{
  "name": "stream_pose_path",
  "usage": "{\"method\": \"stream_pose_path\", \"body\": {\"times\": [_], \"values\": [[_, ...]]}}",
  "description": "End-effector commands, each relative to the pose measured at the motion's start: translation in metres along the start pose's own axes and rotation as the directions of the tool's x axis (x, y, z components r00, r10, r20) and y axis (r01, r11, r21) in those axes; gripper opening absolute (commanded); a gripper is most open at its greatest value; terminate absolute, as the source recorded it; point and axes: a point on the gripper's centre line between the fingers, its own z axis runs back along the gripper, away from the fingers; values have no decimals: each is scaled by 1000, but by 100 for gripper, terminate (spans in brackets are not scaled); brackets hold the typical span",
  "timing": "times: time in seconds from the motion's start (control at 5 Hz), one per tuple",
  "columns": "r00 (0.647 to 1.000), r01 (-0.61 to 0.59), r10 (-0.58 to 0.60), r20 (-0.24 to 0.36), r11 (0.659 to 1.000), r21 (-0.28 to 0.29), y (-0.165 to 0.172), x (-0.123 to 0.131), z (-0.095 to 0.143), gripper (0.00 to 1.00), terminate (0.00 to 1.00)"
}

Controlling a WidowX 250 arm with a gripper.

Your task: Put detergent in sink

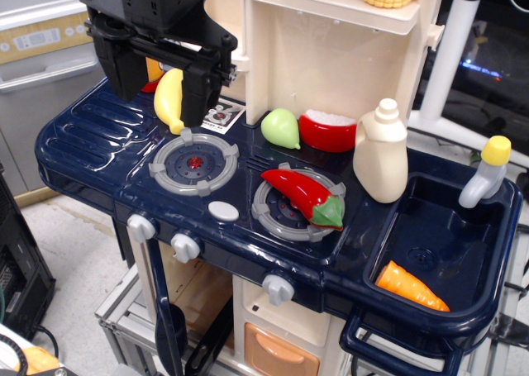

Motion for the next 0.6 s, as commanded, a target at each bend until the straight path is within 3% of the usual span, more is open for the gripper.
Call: {"method": "stream_pose_path", "body": {"times": [0.0,0.2,0.4], "values": [[1000,0,0,0,1000,0,0,0,0,100,0],[969,-248,246,35,967,56,-51,19,16,100,0],[888,-450,445,113,893,23,-98,36,16,100,0]]}}
